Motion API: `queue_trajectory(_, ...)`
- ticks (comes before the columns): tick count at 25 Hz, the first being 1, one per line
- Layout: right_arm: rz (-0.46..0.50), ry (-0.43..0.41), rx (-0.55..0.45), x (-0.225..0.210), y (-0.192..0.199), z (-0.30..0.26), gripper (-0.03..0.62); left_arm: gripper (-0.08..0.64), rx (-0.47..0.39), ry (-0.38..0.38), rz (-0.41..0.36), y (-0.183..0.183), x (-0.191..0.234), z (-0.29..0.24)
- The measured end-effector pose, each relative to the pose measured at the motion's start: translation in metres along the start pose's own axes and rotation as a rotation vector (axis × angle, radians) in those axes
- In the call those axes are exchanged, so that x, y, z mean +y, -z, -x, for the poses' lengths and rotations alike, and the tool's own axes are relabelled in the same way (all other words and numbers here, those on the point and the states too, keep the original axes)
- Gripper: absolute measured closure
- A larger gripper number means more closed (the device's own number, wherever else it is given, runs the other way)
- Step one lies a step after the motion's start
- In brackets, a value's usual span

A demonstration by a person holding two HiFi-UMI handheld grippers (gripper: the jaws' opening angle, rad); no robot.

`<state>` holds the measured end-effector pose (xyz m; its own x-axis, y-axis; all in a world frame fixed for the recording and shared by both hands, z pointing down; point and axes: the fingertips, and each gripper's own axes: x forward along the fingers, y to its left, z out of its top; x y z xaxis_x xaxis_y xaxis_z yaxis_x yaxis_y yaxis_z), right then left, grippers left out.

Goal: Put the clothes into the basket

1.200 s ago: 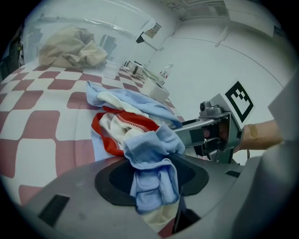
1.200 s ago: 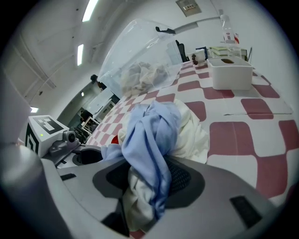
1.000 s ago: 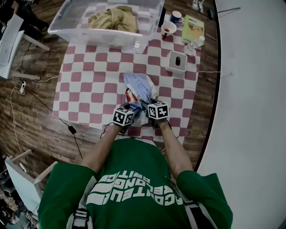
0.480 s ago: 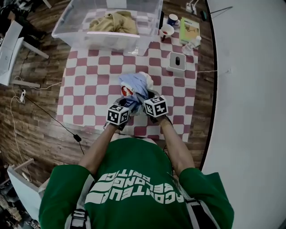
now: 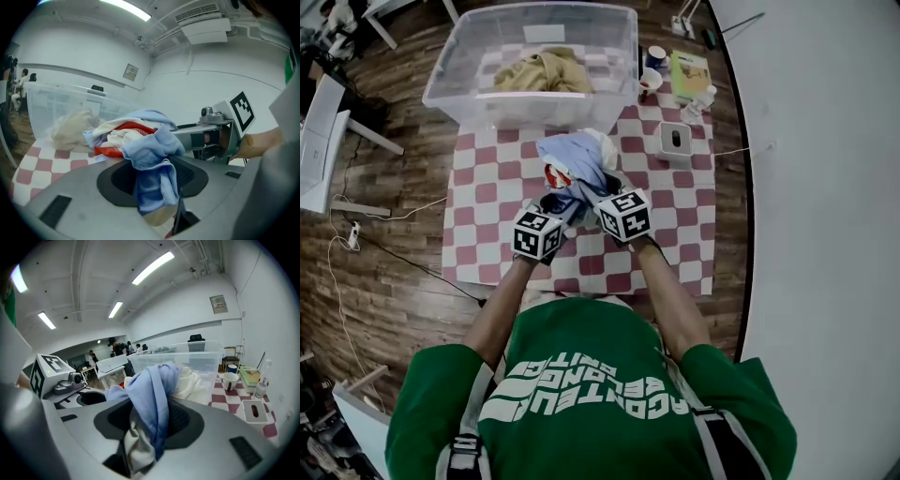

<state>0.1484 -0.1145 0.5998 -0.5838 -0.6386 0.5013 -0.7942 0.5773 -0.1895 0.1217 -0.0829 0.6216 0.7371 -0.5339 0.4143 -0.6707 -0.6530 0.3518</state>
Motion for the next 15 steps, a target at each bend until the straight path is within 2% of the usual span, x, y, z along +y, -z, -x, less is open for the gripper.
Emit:
queue_trajectory(11,0.104,0.056,-0.152,0.022,-0.111,-0.01,0.414,0.383,-0.097,0.005,-0.142,-0.099,0.034,0.037)
queue_trajectory(15,0.155,0.066,-0.211,0.021,-0.16,-0.005,0.414,0.383,-0.146,0.01,-0.201,-0.146,0.038,0.044)
